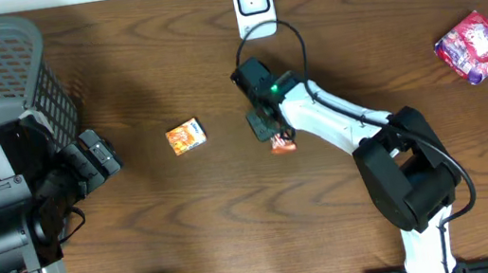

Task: Scan the item barcode

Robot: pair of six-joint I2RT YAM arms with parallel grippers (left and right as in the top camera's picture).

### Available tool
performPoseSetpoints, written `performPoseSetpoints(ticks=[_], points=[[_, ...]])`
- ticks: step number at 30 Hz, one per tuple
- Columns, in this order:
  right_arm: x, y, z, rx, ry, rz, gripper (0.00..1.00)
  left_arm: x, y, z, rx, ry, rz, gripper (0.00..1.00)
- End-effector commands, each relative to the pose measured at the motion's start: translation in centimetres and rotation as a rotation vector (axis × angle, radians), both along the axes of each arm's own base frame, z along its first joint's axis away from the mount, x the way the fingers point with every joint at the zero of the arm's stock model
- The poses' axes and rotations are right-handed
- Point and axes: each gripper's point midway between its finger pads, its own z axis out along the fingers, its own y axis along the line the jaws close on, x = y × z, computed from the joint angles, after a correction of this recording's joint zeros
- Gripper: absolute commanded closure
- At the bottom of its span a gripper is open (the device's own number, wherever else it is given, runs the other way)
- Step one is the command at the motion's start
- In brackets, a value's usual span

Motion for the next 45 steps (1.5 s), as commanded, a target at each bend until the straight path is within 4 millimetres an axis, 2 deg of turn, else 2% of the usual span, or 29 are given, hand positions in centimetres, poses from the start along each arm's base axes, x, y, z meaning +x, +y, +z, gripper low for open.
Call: performPoseSetpoints(ticks=[1,4,7,12,16,24,30,35,37,39,42,45], points=[[4.9,0.7,5.0,0.043,-0.171,-0.047,0.99,0.0,0.2,0.3,0.004,-0.008,0.01,0.02],[8.5,1.5,8.3,0.094,-0.322,-0.068,0.99,0.0,0.2,0.3,0.004,-0.008,0.01,0.02],[11.4,2.5,10.8,0.154,-0.462,-0.043,0.99,0.0,0.2,0.3,0.004,-0.008,0.011,0.02],[15.2,2.3,14.2,0.24,-0.646,-0.098,0.99,0.0,0.2,0.3,0.004,-0.008,0.01,0.03],[17.5,1.6,14.7,0.304,-0.719,-0.162,0.99,0.0,0.2,0.3,0.004,-0.008,0.011,0.02],[21.9,-1.3,15.5,0.457,-0.799,-0.29,0.99,0.0,0.2,0.3,0.004,-0.008,0.011,0.02],[23.8,-1.0,13.3,0.471,-0.774,-0.278,0.99,0.0,0.2,0.3,0.004,-0.008,0.01,0.02],[24.6,-1.5,13.9,0.465,-0.802,-0.295,0.99,0.0,0.2,0.3,0.004,-0.008,0.011,0.02],[24.8,-2.7,14.9,0.432,-0.813,-0.33,0.99,0.0,0.2,0.3,0.004,-0.008,0.01,0.02],[25.0,-4.7,16.2,0.378,-0.819,-0.38,0.99,0.0,0.2,0.3,0.004,-0.008,0.011,0.02],[24.9,-10.0,18.5,0.244,-0.819,-0.464,0.99,0.0,0.2,0.3,0.004,-0.008,0.01,0.02],[24.2,-16.6,20.5,0.092,-0.796,-0.526,0.99,0.0,0.2,0.3,0.004,-0.008,0.01,0.02]])
